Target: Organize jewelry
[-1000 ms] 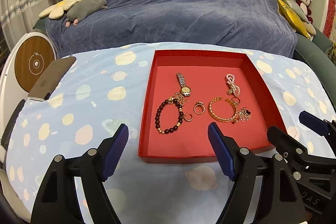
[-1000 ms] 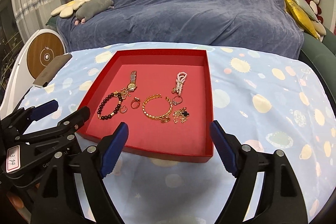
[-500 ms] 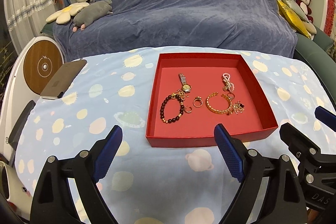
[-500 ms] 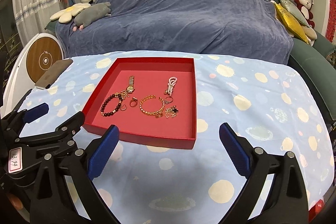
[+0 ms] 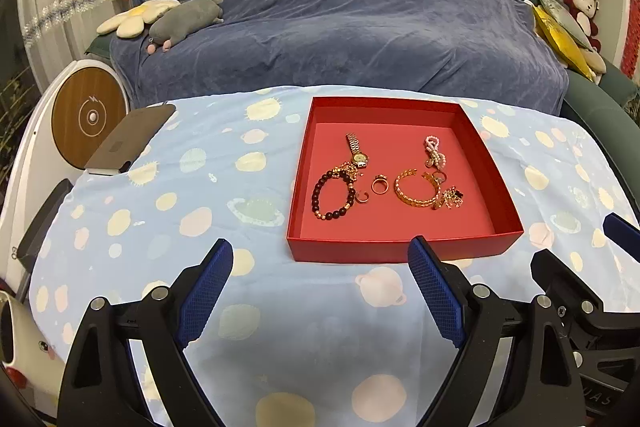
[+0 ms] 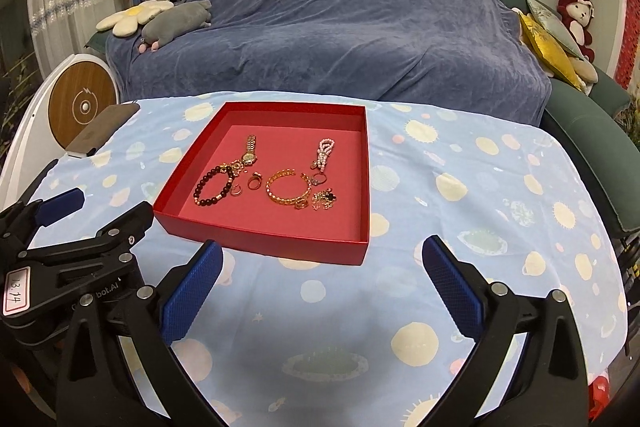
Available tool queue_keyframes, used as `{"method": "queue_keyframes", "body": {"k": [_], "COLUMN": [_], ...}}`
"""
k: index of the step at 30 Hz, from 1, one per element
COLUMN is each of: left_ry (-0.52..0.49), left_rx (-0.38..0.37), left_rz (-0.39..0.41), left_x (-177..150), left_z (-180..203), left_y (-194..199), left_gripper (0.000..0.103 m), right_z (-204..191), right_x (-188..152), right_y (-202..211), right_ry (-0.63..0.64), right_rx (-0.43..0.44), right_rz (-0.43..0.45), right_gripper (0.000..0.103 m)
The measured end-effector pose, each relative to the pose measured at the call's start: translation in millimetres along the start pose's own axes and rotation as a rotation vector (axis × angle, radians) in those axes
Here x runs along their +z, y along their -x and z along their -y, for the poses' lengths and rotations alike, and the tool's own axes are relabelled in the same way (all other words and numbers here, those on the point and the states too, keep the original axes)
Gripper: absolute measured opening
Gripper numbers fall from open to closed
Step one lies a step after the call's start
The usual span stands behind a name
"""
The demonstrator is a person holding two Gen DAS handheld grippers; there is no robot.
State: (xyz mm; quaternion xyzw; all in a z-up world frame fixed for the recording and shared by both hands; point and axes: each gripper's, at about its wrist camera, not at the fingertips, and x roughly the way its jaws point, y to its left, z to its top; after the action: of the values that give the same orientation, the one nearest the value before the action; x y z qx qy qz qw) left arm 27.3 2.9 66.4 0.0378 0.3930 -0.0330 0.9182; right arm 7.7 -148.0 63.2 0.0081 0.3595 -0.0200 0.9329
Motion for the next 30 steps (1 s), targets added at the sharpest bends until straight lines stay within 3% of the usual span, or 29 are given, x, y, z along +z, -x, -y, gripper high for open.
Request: {"method": "queue_keyframes", "body": {"k": [30], "left_ry": [0.017], "left_rx": [0.014], "left_rz": [0.019], "left_x": [1.0], "left_z": [-5.4], "left_y": [6.6], "left_gripper": [0.086], "right_z": [-2.2], "right_x": [1.8], "right_y": [2.6], "right_ry": [-0.010], "right_rx": [0.009], "right_rz": [0.007], "right_gripper": [0.098]}}
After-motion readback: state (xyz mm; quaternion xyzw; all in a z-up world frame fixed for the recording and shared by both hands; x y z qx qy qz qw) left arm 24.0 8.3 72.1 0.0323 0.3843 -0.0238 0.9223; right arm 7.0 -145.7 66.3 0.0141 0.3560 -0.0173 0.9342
